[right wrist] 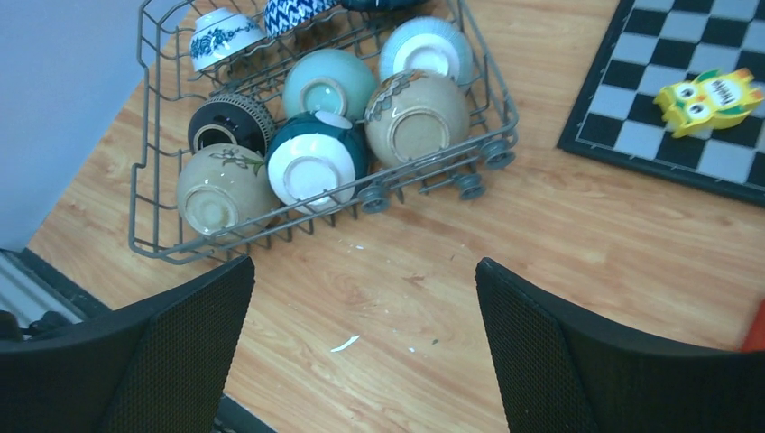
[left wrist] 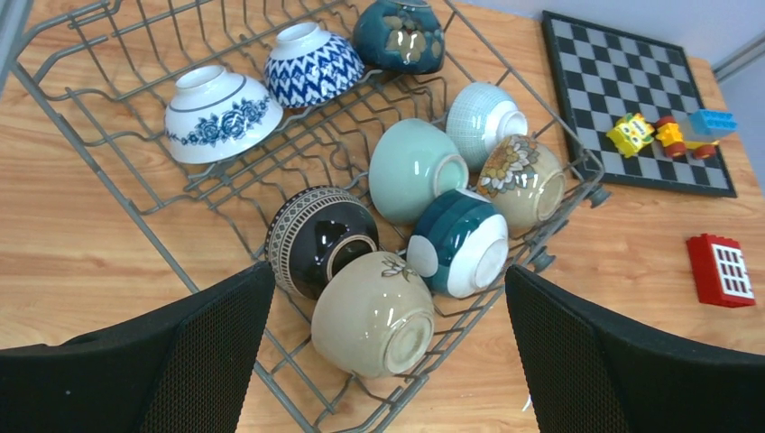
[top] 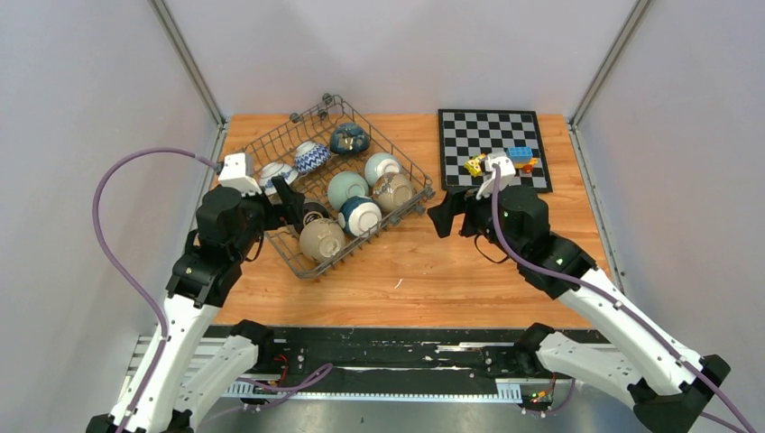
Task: Unload the bowls from the dish rack
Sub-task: Adjust the dish rack at the center of the board.
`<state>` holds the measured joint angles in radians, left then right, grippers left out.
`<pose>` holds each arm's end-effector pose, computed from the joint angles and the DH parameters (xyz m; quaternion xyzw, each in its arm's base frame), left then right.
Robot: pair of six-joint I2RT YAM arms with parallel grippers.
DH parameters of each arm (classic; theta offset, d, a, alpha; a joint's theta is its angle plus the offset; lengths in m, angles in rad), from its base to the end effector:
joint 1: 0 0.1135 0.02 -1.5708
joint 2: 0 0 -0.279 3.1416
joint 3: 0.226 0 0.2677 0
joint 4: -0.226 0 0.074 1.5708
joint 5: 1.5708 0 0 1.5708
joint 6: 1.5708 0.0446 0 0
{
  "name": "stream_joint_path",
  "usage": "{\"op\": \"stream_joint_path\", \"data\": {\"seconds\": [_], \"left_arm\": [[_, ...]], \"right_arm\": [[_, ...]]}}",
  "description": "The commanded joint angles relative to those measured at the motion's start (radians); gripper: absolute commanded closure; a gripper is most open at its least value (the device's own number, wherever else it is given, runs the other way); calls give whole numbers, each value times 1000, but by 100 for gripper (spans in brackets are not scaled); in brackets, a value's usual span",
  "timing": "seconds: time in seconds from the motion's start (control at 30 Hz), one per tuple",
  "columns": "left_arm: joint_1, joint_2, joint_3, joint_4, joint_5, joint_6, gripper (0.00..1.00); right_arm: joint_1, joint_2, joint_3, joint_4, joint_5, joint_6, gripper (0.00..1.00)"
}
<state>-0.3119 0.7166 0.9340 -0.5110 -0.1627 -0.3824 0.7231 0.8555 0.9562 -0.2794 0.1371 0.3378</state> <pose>0.1587 -0.0436 0.3774 -0.0766 0.7981 -0.1408 0.5809 0.1591 0.1323 0.3890 -0.1035 0.7598 0.2783 0.5784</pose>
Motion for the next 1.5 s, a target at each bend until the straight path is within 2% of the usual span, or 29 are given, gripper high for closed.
{"op": "stream_joint_path", "data": {"seconds": [0.0, 0.27, 0.6, 0.73, 0.83, 0.97, 1.13, 1.47], "left_arm": [[-4, -84, -25, -22, 54, -16, 0], [-4, -136, -139, -28, 77, -101, 0], [-4, 31, -161, 74, 31, -151, 2], [-4, -8, -195, 86, 48, -172, 3], [-4, -65, -230, 93, 49, -195, 3], [-4, -108, -256, 98, 56, -202, 4], [-4, -109, -258, 87, 40, -209, 4], [-4, -101, -245, 69, 10, -200, 4]], "right_arm": [[-43, 41, -35, 43, -103, 120, 7], [-51, 220, -56, 150, -122, 215, 26], [-109, 501, -1, 228, -122, 363, 29], [-109, 564, 43, 194, -121, 405, 34], [-106, 604, 49, 207, -186, 444, 36], [-86, 646, 61, 234, -209, 486, 33], [-75, 712, 128, 174, -182, 495, 31], [-43, 845, 259, 76, -139, 503, 43]]}}
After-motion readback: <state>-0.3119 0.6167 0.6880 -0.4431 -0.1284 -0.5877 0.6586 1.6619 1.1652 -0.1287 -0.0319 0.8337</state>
